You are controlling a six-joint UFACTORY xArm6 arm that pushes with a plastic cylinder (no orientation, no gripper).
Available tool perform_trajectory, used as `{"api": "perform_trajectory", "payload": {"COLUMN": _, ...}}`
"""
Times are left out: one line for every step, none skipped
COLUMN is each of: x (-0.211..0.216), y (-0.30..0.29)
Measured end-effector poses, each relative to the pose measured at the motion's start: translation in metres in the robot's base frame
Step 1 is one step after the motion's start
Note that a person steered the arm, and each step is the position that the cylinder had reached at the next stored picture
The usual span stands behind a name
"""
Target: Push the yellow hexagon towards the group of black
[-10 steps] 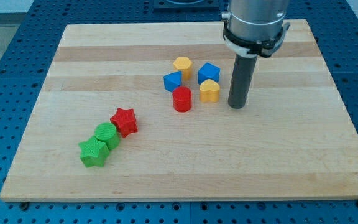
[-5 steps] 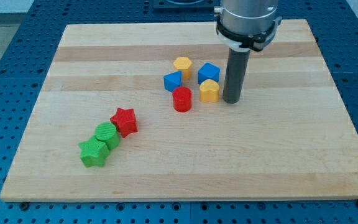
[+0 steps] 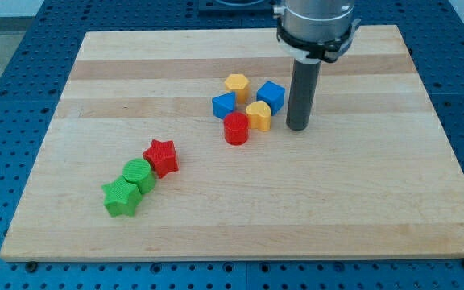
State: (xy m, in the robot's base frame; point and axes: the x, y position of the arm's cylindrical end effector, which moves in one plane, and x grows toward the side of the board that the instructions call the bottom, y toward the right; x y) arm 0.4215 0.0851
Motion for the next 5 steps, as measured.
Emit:
{"api": "perform_trajectory", "payload": {"x": -0.022, "y": 0.003}}
{"api": "perform_trajectory", "payload": {"x": -0.042, "y": 0.003}}
{"api": "perform_trajectory", "payload": {"x": -0.046, "y": 0.003}}
{"api": "perform_trajectory", "payload": {"x": -0.046, "y": -0.002}}
{"api": "perform_trajectory", "payload": {"x": -0.046, "y": -0.008}}
